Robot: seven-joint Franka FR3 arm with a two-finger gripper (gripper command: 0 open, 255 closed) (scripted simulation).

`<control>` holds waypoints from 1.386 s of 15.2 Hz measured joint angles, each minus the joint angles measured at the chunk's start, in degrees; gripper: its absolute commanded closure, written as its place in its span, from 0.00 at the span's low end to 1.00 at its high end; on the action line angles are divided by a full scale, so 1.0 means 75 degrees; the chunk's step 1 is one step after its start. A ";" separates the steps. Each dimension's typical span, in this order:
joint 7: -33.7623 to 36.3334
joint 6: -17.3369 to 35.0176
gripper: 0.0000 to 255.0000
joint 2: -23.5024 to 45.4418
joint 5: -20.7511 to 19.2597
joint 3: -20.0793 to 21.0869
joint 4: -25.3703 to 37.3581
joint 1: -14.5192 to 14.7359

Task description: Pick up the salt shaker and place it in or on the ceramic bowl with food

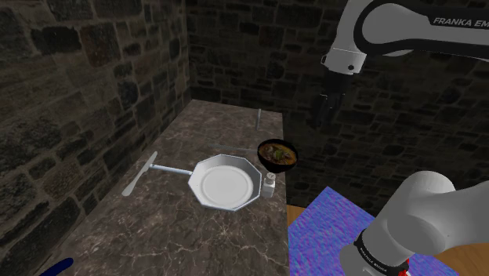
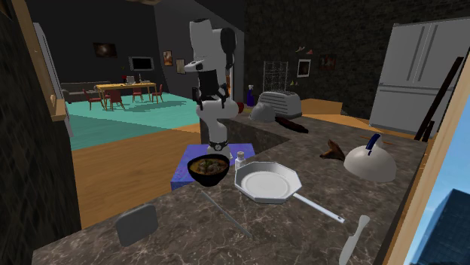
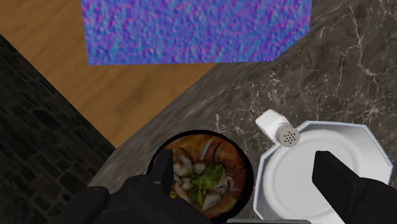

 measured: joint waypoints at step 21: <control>0.2518 0.4238 0.00 0.2016 0.0777 0.2329 -0.1902 0.0520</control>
